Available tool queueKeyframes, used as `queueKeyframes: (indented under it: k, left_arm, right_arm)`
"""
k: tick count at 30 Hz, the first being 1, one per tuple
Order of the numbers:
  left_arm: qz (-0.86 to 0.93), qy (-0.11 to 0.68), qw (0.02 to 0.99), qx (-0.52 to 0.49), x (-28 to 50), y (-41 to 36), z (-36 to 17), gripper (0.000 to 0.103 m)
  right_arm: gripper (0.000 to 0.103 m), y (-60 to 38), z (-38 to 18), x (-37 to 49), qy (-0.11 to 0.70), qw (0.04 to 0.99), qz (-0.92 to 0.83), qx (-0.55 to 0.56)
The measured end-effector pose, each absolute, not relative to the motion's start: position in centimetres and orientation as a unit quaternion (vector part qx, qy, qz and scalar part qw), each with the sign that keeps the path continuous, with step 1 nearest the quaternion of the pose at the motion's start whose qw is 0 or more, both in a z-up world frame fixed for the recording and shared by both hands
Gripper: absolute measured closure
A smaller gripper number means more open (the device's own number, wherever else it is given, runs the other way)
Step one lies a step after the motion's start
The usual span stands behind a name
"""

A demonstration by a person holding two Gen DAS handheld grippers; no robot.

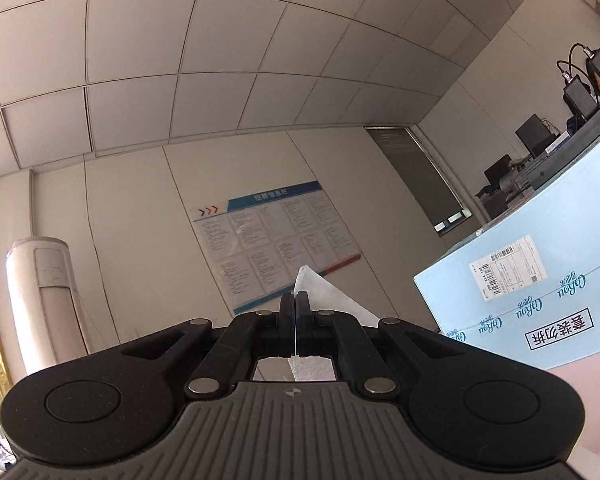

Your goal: Fold shopping bag

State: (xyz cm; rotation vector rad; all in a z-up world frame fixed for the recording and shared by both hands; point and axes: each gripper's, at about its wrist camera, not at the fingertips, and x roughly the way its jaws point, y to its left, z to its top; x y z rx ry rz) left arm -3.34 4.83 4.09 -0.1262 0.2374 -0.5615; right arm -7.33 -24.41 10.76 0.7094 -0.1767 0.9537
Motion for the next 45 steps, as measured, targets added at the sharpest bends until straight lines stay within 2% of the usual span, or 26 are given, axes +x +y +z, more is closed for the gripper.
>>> queueKeyframes:
  k: [1,3,4,5,13,14,16,18,20,24,27,28,32,36,38,40,45]
  left_arm:
    - [-0.286,0.115,0.947,-0.086,-3.0,4.9,4.0,0.031]
    - [-0.309,0.115,0.935,-0.131,-2.4,5.3,4.1,0.085]
    - [-0.321,0.115,0.927,-0.152,-2.3,5.5,4.3,0.099]
    - [-0.330,0.113,0.922,-0.167,-2.2,5.8,4.6,0.103]
    - [-0.336,0.078,0.920,-0.188,-6.3,12.4,10.8,0.102]
    - [-0.345,0.080,0.915,-0.194,-7.0,13.9,12.2,0.099]
    - [-0.363,0.094,0.906,-0.197,-7.5,15.3,13.9,0.085]
    - [-0.357,0.137,0.900,-0.208,-7.1,16.2,15.2,0.050]
    - [-0.329,0.175,0.906,-0.200,-5.6,16.4,15.5,0.043]
    - [-0.176,0.231,0.947,-0.138,0.0,16.6,13.3,0.043]
    - [-0.093,0.281,0.950,-0.102,4.0,16.5,9.6,0.044]
    - [-0.098,0.295,0.945,-0.101,4.6,16.5,8.4,0.045]
    - [-0.125,0.329,0.927,-0.133,6.2,16.3,4.8,0.045]
    - [-0.132,0.336,0.923,-0.131,7.3,15.4,3.7,0.045]
    - [-0.134,0.338,0.922,-0.131,7.6,15.0,3.6,0.045]
    - [-0.141,0.338,0.921,-0.135,7.3,14.7,3.7,0.045]
    - [-0.168,0.318,0.920,-0.158,2.8,14.6,3.7,0.042]
  right_arm:
    - [0.102,-24.8,10.9,-7.8,-0.091,0.827,0.444,0.333]
    - [0.102,-25.7,11.3,-8.6,-0.105,0.832,0.433,0.330]
    - [0.102,-26.0,11.4,-8.7,-0.109,0.833,0.428,0.332]
    - [0.102,-26.3,11.5,-8.8,-0.113,0.835,0.424,0.333]
    - [0.102,-26.6,11.3,-7.9,-0.116,0.831,0.428,0.336]
    - [0.102,-26.4,11.2,-7.0,-0.110,0.832,0.425,0.340]
    - [0.102,-26.2,10.7,-5.7,-0.093,0.833,0.418,0.350]
    - [0.102,-25.9,10.1,-3.6,-0.069,0.836,0.405,0.364]
    - [0.102,-25.7,9.1,-1.6,-0.042,0.839,0.385,0.382]
    - [0.098,-25.5,6.0,2.5,0.041,0.838,0.327,0.435]
    - [0.098,-25.9,3.3,2.8,0.074,0.846,0.289,0.442]
    - [0.096,-26.2,2.7,2.2,0.074,0.857,0.275,0.430]
    - [0.077,-27.2,0.4,-0.3,0.081,0.884,0.235,0.397]
    - [0.075,-27.1,0.0,-2.4,0.085,0.893,0.249,0.365]
    - [0.068,-26.4,0.5,-3.4,0.079,0.892,0.275,0.350]
    - [0.066,-24.8,1.4,-4.3,0.070,0.887,0.314,0.330]
    - [0.053,-20.1,3.9,-5.9,0.039,0.885,0.390,0.250]
